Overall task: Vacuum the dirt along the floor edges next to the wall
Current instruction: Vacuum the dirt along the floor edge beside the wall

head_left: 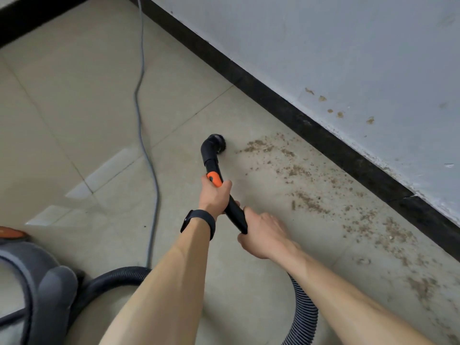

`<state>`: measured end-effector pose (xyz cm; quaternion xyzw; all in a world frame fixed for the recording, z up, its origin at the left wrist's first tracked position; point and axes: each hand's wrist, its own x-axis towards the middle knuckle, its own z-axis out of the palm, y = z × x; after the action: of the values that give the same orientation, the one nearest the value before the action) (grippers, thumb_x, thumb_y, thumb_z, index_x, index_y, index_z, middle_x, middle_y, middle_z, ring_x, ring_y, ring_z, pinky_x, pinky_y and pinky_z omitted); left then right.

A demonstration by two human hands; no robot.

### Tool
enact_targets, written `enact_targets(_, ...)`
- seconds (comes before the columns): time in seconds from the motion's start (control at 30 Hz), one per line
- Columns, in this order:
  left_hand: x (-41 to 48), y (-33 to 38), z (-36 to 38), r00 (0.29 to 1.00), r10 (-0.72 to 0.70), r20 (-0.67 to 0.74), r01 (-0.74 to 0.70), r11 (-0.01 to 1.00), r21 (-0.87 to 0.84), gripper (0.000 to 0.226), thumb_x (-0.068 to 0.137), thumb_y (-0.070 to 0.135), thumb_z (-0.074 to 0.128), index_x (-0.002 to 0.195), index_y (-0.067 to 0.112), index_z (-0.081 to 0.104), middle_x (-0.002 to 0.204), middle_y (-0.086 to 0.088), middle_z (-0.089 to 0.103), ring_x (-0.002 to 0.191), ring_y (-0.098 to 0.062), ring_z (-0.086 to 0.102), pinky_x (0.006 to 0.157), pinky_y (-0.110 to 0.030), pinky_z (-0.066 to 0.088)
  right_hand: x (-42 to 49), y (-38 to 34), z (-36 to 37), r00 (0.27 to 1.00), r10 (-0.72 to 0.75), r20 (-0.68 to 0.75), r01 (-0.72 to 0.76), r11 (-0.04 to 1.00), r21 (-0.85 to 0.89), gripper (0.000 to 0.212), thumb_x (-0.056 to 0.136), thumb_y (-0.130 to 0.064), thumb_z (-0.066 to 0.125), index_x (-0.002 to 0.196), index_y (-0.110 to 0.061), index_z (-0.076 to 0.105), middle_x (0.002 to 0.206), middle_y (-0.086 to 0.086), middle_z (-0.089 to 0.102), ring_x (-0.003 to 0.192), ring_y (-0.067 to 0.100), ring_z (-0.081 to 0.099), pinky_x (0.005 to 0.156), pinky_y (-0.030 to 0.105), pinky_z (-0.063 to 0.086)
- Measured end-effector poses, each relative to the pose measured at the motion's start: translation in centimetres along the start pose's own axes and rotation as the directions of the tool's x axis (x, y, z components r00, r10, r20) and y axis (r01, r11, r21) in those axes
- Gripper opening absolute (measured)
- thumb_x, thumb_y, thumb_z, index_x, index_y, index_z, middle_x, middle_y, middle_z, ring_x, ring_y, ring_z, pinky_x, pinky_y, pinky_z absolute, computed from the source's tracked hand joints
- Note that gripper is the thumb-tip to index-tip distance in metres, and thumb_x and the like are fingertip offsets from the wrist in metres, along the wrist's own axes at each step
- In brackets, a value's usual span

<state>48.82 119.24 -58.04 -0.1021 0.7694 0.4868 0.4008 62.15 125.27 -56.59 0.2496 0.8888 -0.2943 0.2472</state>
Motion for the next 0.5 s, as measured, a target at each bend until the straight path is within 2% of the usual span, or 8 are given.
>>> enact_targets(0.13, -1.4, -2.0, -0.1, 1.000, 0.016, -0.017, -0.016, 0.999, -0.044, 0.033, 0.095, 0.017, 0.051, 0.123, 0.017, 0.034, 0.091, -0.007, 0.050, 0.050, -0.026, 0.065, 0.057, -0.037, 0.059, -1.9, 0.1, 1.0, 1.000, -0.001, 0.002, 0.001, 0.998, -0.067, 0.026, 0.091, -0.030, 0.057, 0.105, -0.021, 0.037, 0.094, 0.011, 0.061, 0.092, 0.038, 0.063, 0.069, 0.038, 0.043)
enact_targets(0.2, -2.1, -3.0, 0.5, 1.000, 0.020, -0.015, -0.021, 0.999, -0.045, 0.031, 0.095, 0.019, 0.050, 0.121, 0.019, 0.033, 0.093, -0.007, 0.050, 0.052, -0.028, 0.066, 0.059, -0.037, 0.060, -3.0, 0.5, 1.5, 1.000, 0.017, -0.001, -0.017, 0.997, -0.077, 0.028, 0.091, -0.031, 0.058, 0.104, -0.022, 0.034, 0.089, 0.009, 0.057, 0.087, 0.037, 0.060, 0.068, 0.038, 0.043)
enact_targets(0.3, -3.1, -3.8, 1.6, 1.000, 0.024, 0.014, -0.023, 0.998, -0.052, 0.030, 0.094, 0.018, 0.049, 0.119, 0.020, 0.032, 0.095, -0.008, 0.050, 0.055, -0.032, 0.065, 0.052, -0.032, 0.058, -4.3, 1.2, 1.8, 0.998, 0.054, -0.014, -0.055, 0.995, -0.080, 0.030, 0.091, -0.031, 0.059, 0.104, -0.024, 0.033, 0.084, 0.005, 0.053, 0.079, 0.034, 0.052, 0.067, 0.038, 0.042)
enact_targets(0.4, -3.4, -3.5, 2.5, 0.999, 0.009, 0.043, -0.007, 0.999, -0.046, 0.031, 0.094, 0.018, 0.049, 0.120, 0.021, 0.031, 0.096, -0.009, 0.051, 0.056, -0.032, 0.065, 0.046, -0.029, 0.053, -5.0, 1.6, 1.4, 0.996, 0.081, -0.024, -0.083, 0.994, -0.067, 0.030, 0.091, -0.031, 0.059, 0.105, -0.025, 0.033, 0.086, 0.006, 0.055, 0.079, 0.034, 0.053, 0.067, 0.038, 0.042)
enact_targets(0.5, -2.9, -3.0, 2.9, 0.999, 0.003, 0.051, -0.002, 0.999, -0.032, 0.036, 0.093, 0.019, 0.049, 0.124, 0.020, 0.031, 0.096, -0.009, 0.052, 0.059, -0.033, 0.067, 0.058, -0.038, 0.060, -4.8, 1.8, 0.7, 0.996, 0.091, -0.022, -0.092, 0.994, -0.063, 0.029, 0.091, -0.031, 0.059, 0.104, -0.025, 0.034, 0.088, 0.007, 0.058, 0.080, 0.034, 0.054, 0.067, 0.037, 0.043)
